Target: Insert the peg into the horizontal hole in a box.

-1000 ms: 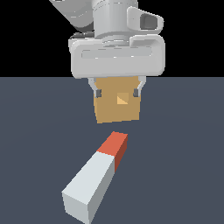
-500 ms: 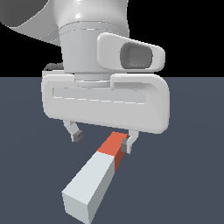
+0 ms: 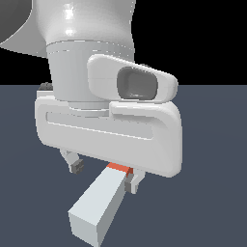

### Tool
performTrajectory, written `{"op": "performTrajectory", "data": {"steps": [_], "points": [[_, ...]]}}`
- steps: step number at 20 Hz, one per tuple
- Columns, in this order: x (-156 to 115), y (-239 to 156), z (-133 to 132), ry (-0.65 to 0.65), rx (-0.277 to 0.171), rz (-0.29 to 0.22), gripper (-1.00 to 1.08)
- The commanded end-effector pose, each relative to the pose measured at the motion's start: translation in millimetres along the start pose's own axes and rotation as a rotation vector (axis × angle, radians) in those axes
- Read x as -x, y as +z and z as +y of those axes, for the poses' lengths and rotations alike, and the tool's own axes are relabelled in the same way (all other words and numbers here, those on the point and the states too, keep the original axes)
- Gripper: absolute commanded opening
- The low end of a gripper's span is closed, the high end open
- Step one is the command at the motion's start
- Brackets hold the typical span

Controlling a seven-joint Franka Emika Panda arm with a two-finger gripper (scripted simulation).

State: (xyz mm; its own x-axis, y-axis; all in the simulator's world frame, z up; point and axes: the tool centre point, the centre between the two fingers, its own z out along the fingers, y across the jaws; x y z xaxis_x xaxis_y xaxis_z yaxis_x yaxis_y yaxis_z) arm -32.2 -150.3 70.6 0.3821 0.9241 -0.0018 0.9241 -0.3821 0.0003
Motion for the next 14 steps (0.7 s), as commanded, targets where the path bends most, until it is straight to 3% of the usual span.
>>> {"op": "performTrajectory", "data": {"steps": [1, 14], "points": [[0, 6, -1, 0.0, -0.001, 0.0, 1.0], [1, 49, -1, 0.005, 0.0, 0.001, 1.0]]}}
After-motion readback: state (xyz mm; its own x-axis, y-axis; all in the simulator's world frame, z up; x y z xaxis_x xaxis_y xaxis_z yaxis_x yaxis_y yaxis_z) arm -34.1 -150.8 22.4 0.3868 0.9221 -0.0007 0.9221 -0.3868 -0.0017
